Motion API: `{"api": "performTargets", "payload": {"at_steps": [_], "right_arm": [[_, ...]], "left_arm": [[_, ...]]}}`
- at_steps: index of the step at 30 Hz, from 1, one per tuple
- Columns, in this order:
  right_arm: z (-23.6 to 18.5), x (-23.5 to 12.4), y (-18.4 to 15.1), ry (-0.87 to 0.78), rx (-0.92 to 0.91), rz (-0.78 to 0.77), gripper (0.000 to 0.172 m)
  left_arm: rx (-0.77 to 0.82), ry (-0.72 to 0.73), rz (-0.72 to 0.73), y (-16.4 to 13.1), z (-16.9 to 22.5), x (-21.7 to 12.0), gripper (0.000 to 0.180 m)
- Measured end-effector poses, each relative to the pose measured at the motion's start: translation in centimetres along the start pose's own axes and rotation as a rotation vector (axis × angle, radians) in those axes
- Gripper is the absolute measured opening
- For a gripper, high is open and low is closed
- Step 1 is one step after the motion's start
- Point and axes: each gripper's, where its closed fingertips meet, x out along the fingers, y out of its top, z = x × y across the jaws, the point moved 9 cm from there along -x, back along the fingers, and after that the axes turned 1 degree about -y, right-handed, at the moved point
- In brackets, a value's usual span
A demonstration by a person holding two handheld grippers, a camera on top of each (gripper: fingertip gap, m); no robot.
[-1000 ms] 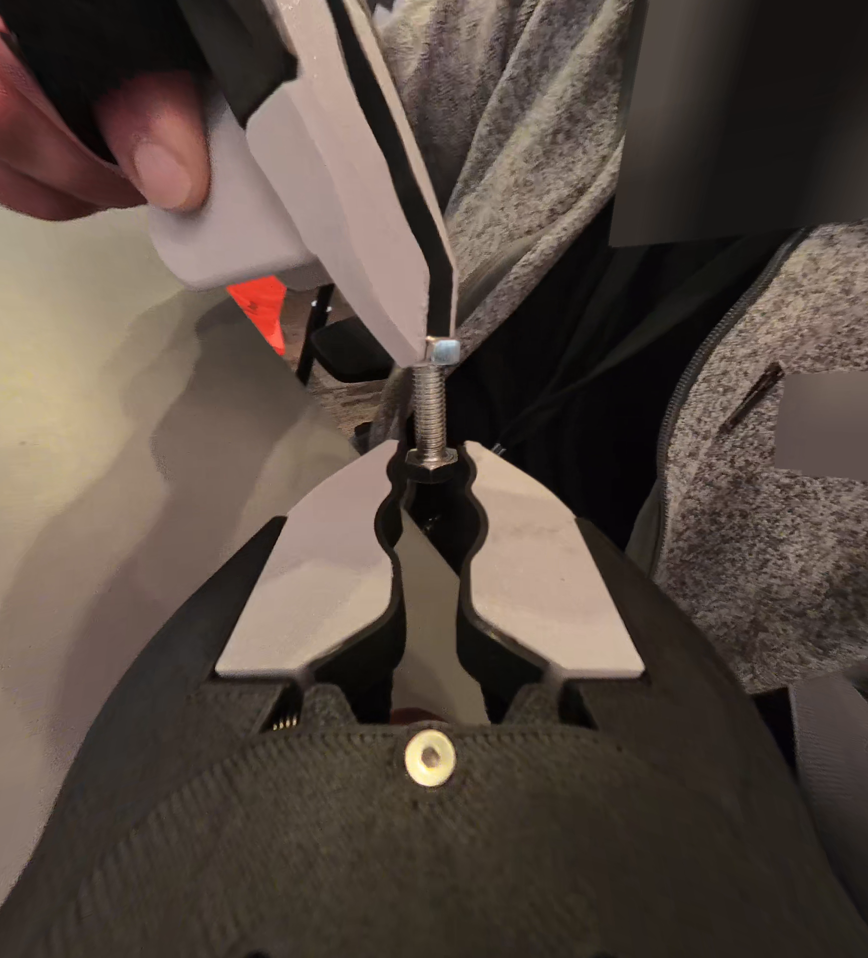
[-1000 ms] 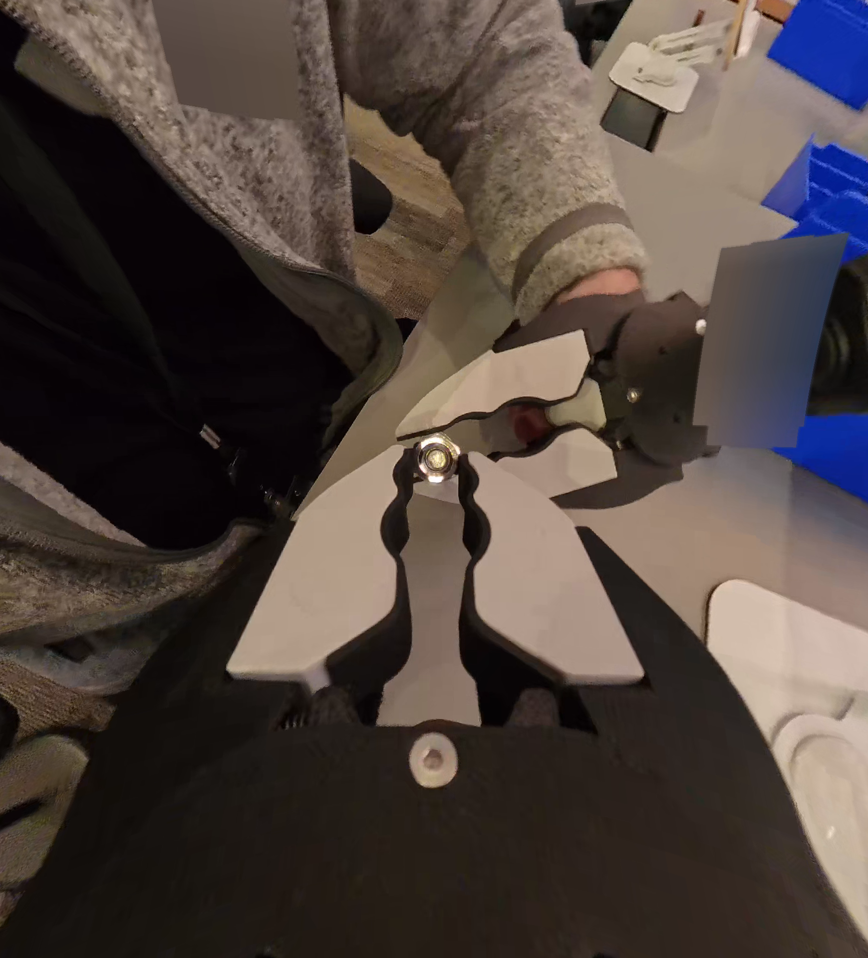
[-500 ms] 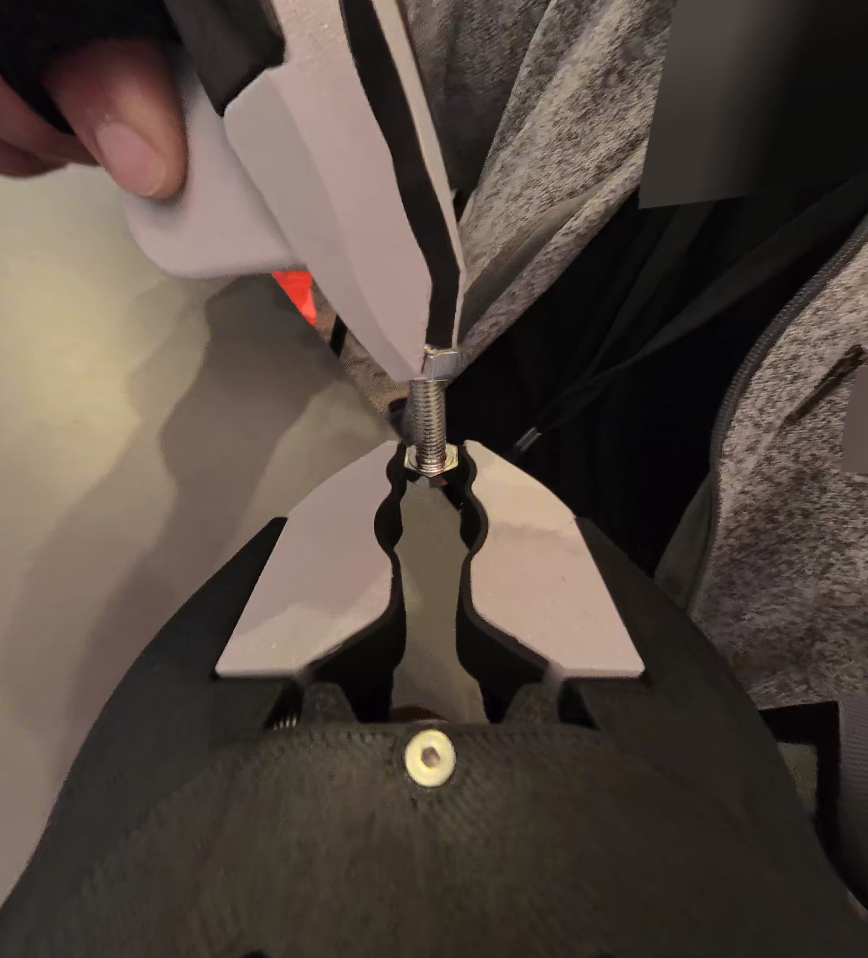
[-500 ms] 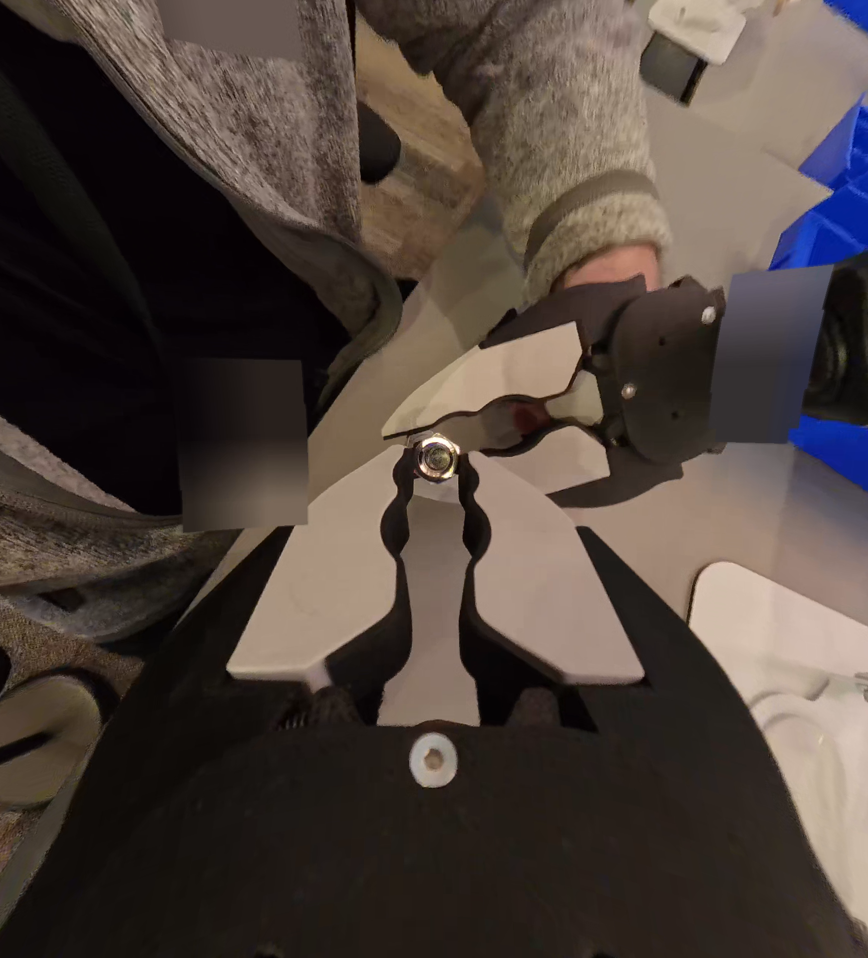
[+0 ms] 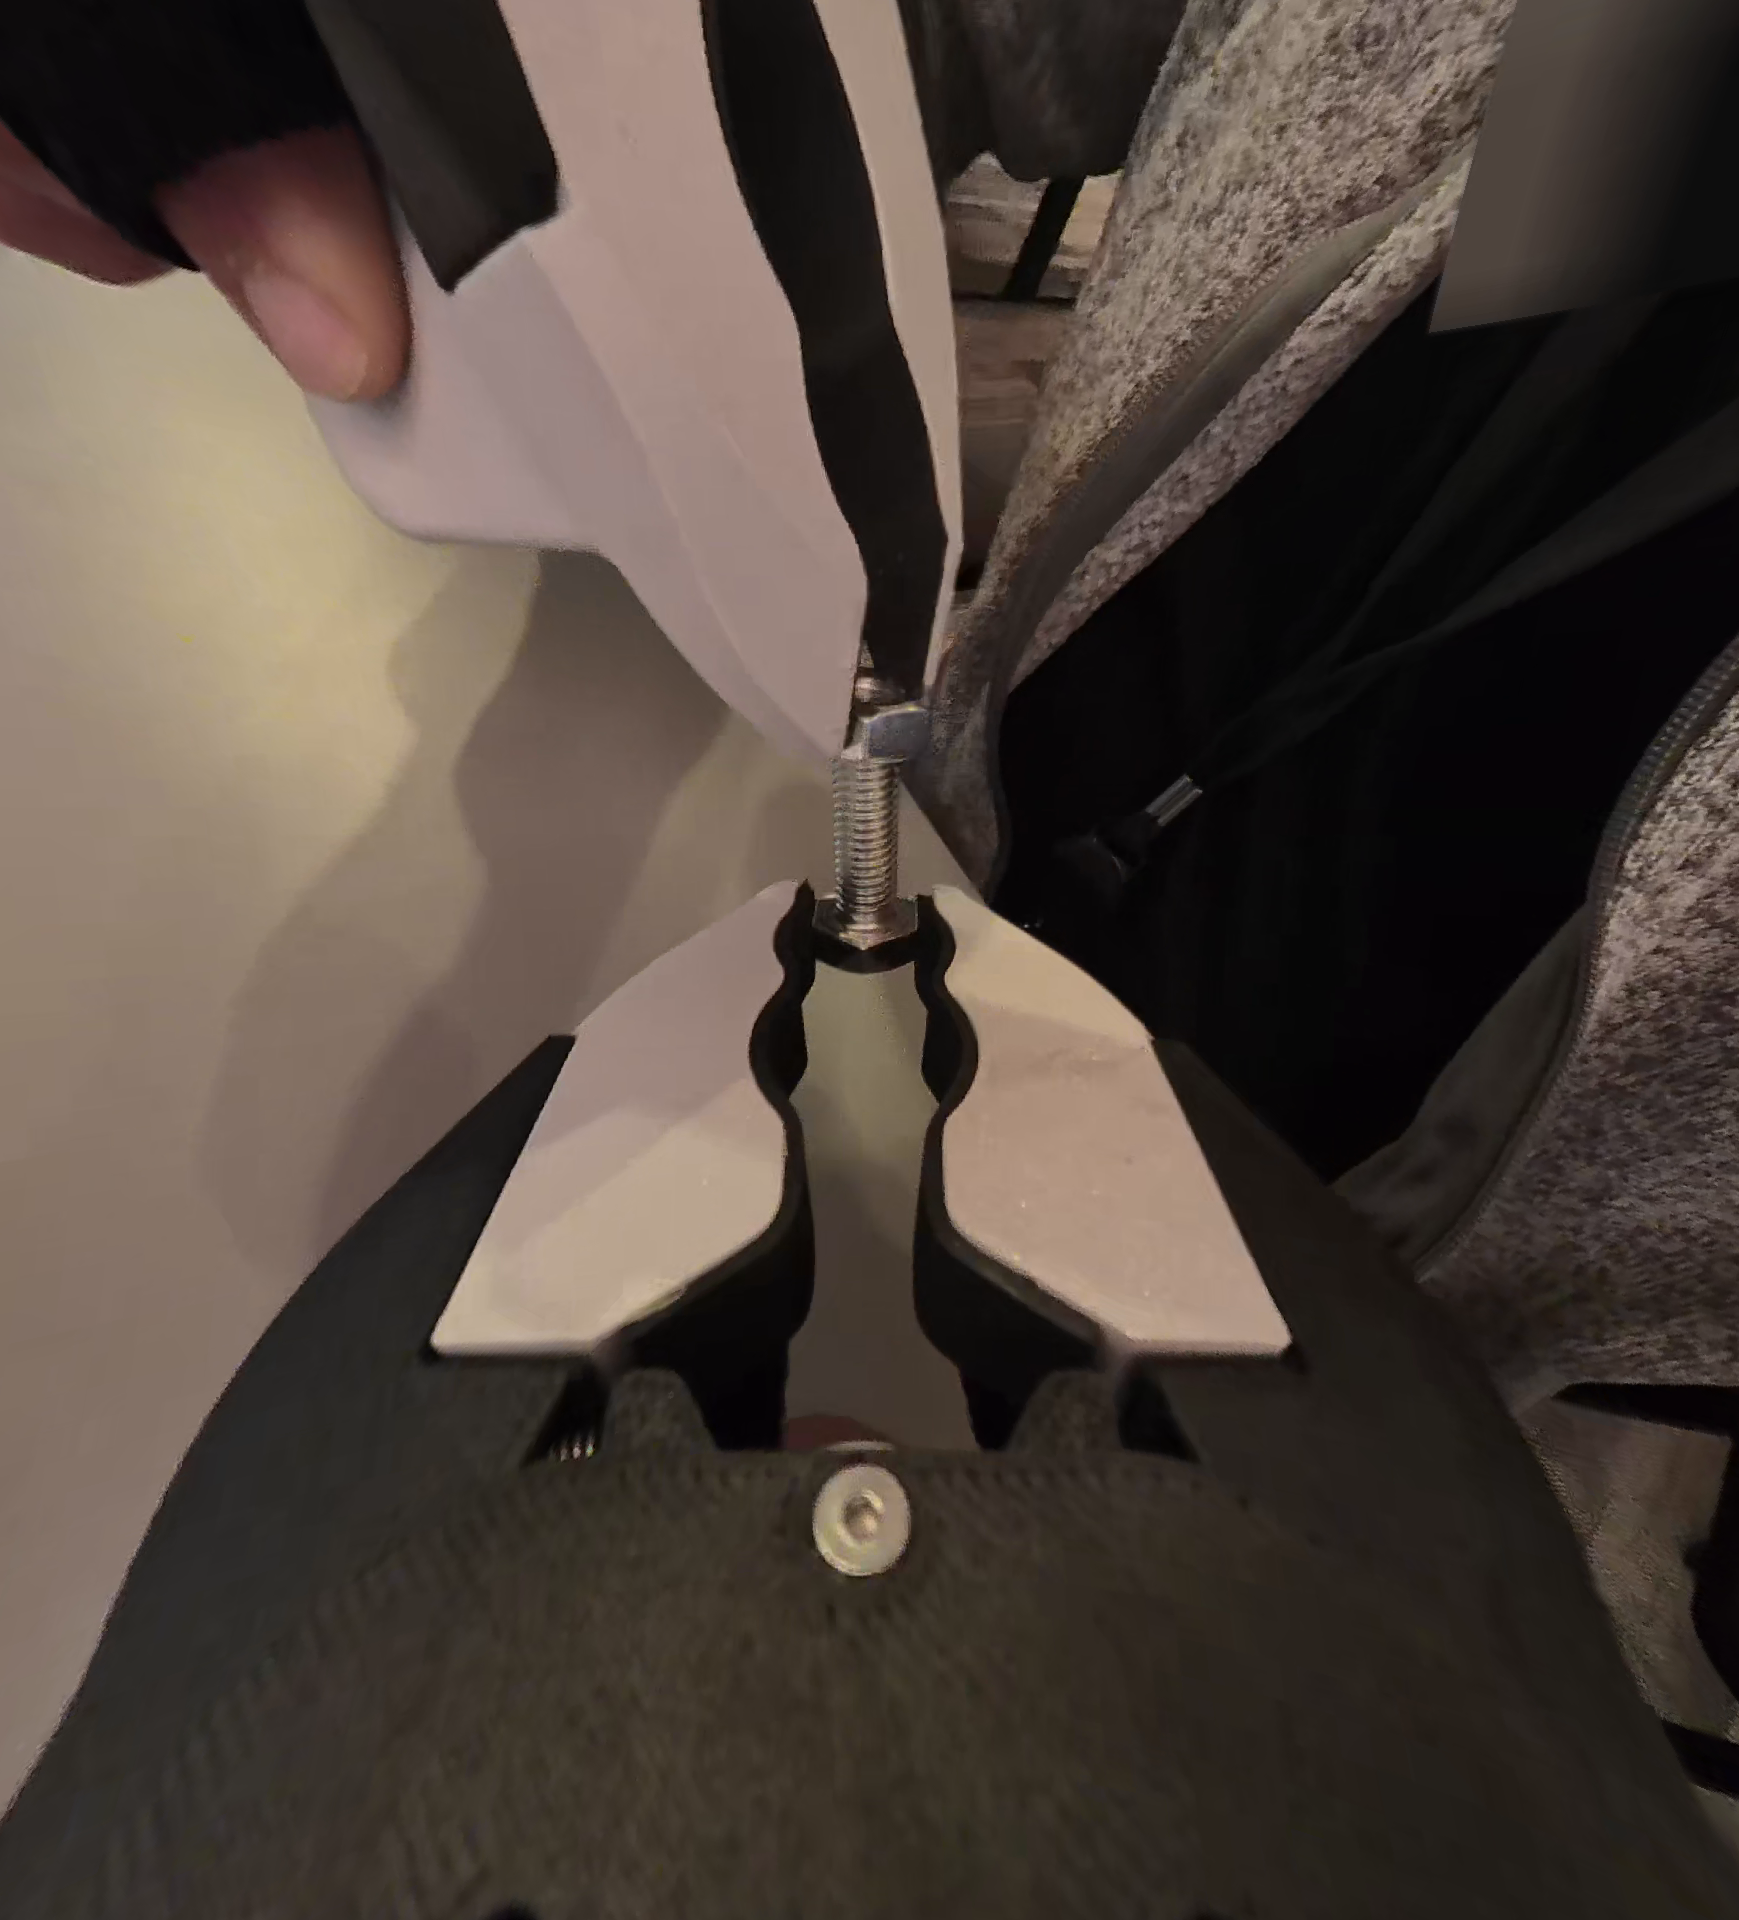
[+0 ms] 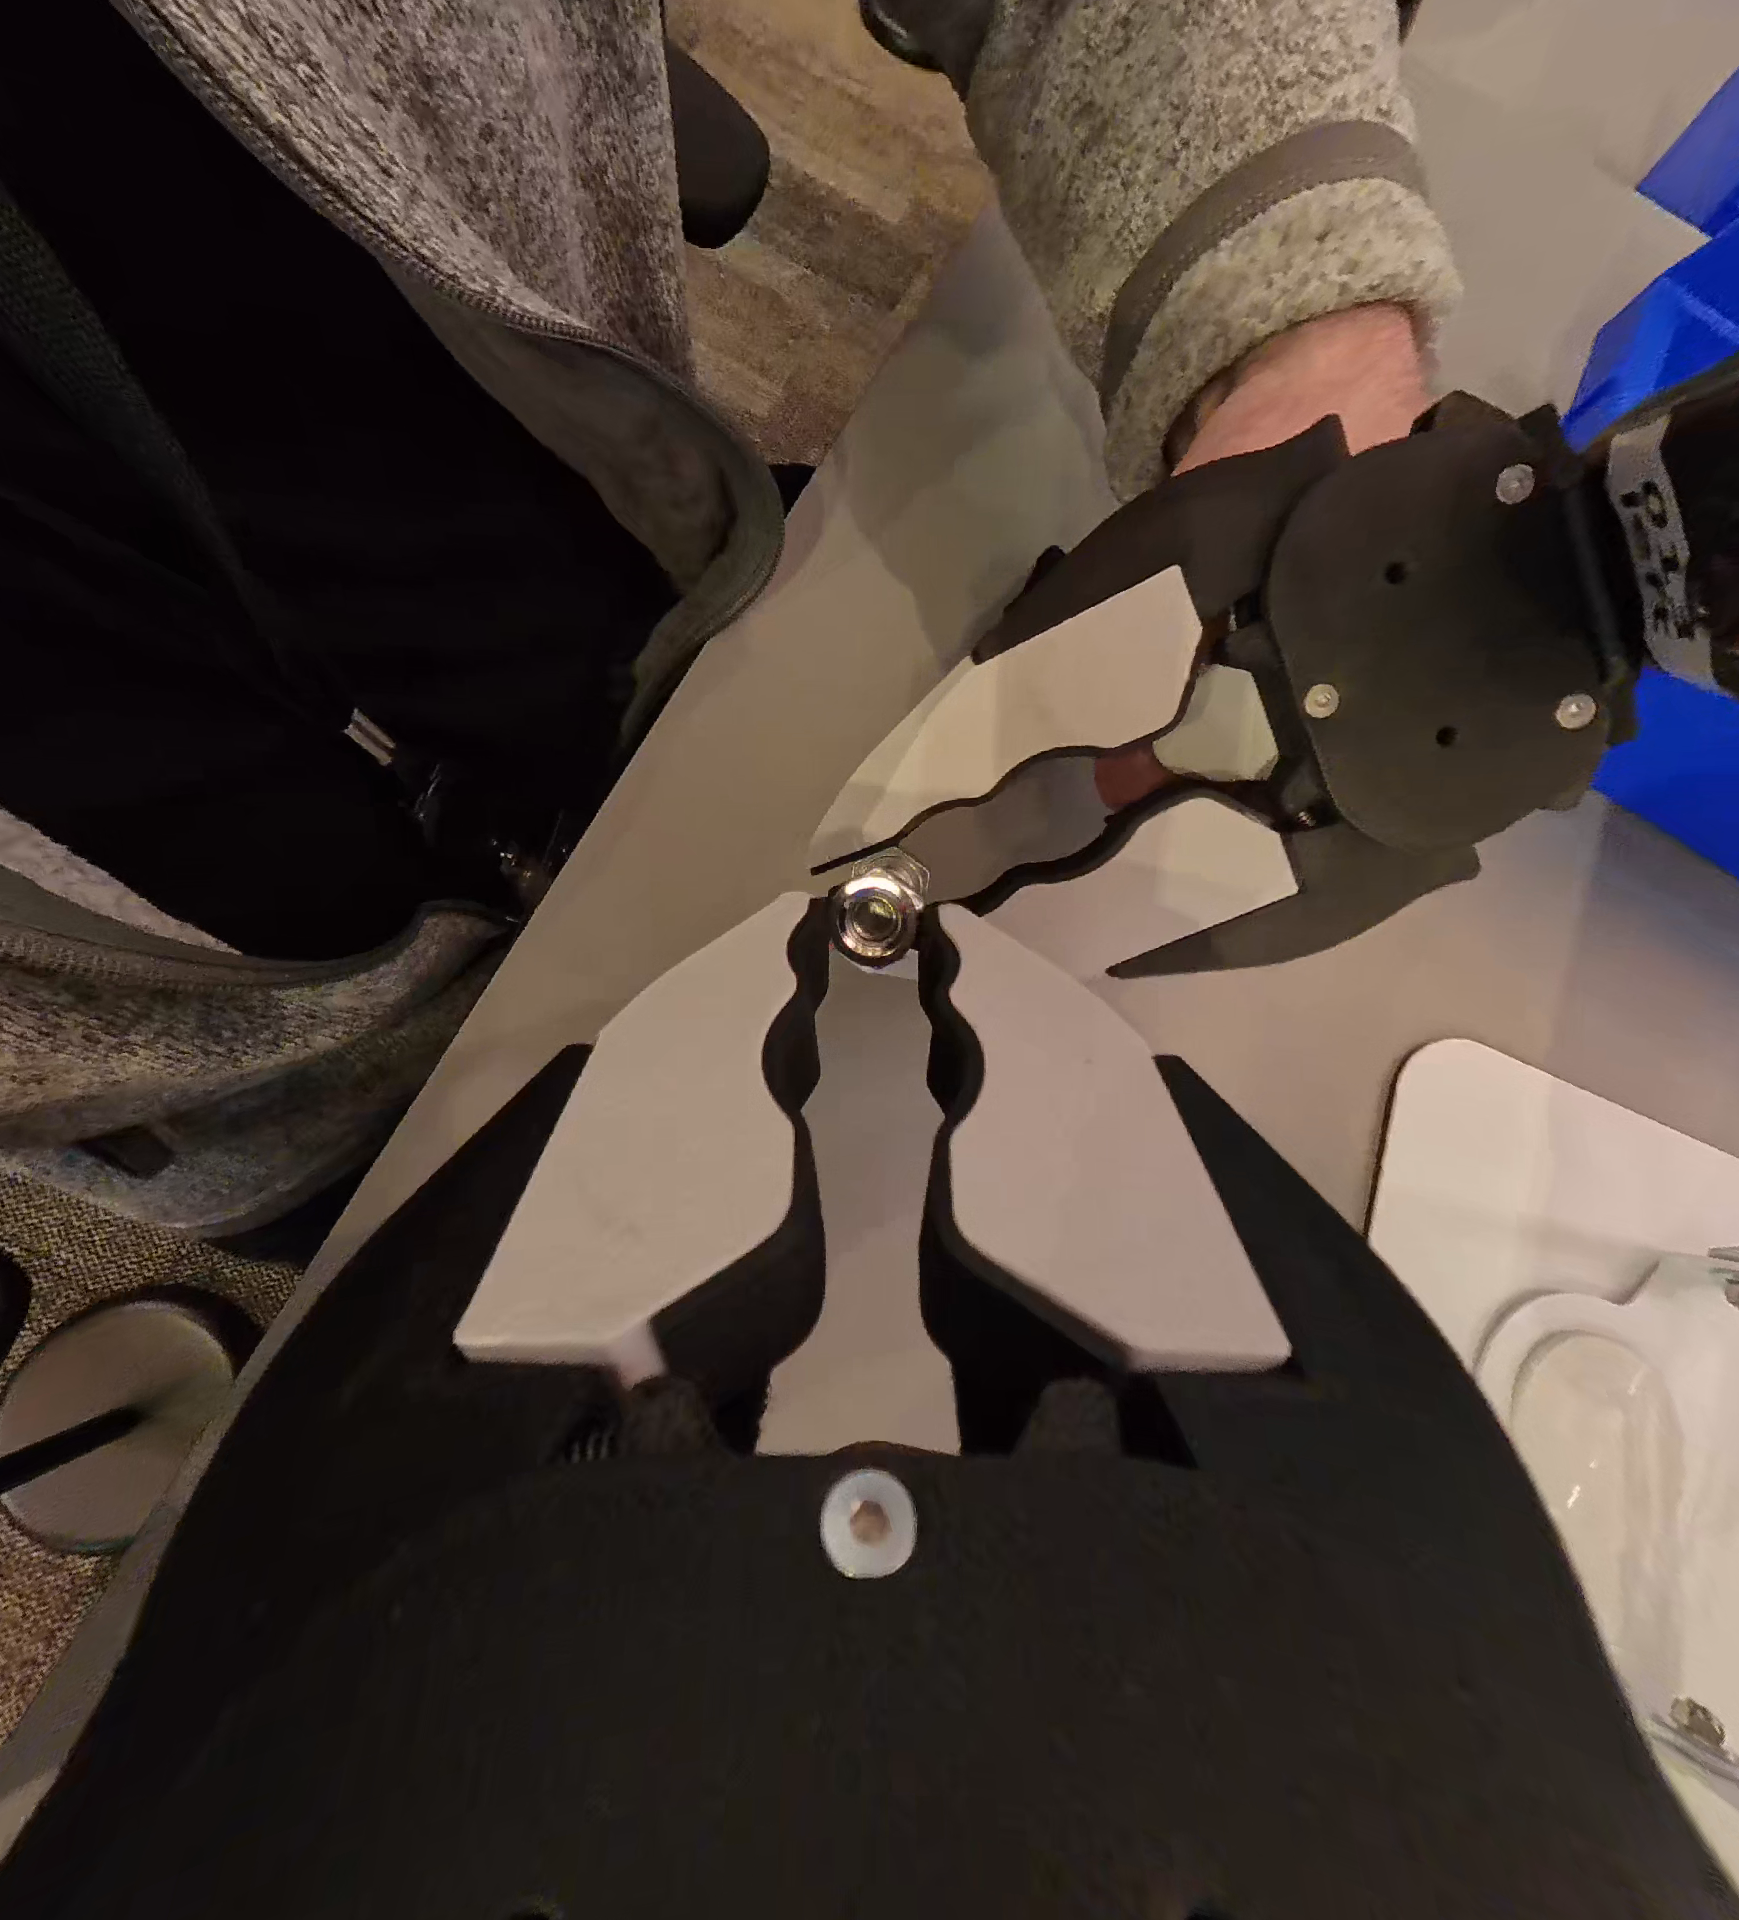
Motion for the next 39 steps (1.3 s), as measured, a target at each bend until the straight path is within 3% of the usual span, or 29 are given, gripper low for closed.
{"api": "performTargets", "payload": {"at_steps": [8,19,29,39], "right_arm": [[0.1,-0.4,-0.6,-0.064,0.030,0.037,0.017],[0.1,-0.3,-2.6,-0.176,0.142,0.057,0.017],[0.4,-0.7,-4.9,-0.348,0.299,0.156,0.017],[0.9,-1.0,-7.1,-0.498,0.521,0.341,0.017]], "left_arm": [[0.019,0.078,-0.001,0.3,-0.2,-0.5,0.018],[0.021,0.257,-0.119,0.5,-0.9,-0.4,0.018],[0.060,0.525,-0.210,1.2,-1.6,-1.0,0.017],[0.216,0.859,-0.332,2.0,-2.1,-0.8,0.017]]}}
